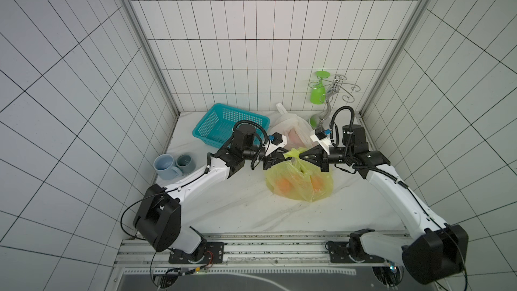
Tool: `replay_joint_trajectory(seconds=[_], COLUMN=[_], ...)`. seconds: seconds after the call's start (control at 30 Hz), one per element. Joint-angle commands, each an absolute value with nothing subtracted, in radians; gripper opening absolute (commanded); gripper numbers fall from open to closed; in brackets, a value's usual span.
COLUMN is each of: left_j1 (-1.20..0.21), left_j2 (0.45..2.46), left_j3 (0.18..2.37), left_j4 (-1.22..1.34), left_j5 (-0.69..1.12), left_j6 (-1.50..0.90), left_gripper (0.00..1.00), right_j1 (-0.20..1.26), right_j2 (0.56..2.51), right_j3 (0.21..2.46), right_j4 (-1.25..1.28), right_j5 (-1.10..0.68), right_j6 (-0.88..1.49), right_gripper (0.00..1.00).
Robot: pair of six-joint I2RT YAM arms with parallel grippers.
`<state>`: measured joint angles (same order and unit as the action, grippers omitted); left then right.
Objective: Place the oranges into plastic bags & tie knots
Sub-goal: Tie the plastic bag at the center of the board.
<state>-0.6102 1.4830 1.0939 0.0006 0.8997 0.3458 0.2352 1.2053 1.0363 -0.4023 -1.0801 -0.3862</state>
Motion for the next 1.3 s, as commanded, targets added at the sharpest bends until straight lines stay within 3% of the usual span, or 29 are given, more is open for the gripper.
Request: replay_joint_trajectory(seconds=[0.0,0.43,1.07,1.27], left_j1=[-0.599,-0.587,-0.623,-0.630], left_j2=[1.509,1.514,1.560,1.572], left_j3=[1.121,1.118,1.129,1.136], left_j4=[0.043,0.082,0.168,0.173], left_j5=[0.962,0.987,0.880,0.847], left_j6=[0.267,0.199,0.010,-0.028], left_gripper=[0.22,0.27,0.33,0.31], right_j1=[0.227,0.222,0.288,0.302], right_j2=[1.197,1.203,1.236,1.257], right_j3=[0.983,0.950,0.912,0.919], right_j4=[-0.428,-0.399,-0.326,-0.314], right_j5=[-1.097,-1.082,-1.035,-1.016], right_j6=[-0.423,-0.402,-0.380,-0.375], right_gripper=[0.00,0.00,0.00,0.00])
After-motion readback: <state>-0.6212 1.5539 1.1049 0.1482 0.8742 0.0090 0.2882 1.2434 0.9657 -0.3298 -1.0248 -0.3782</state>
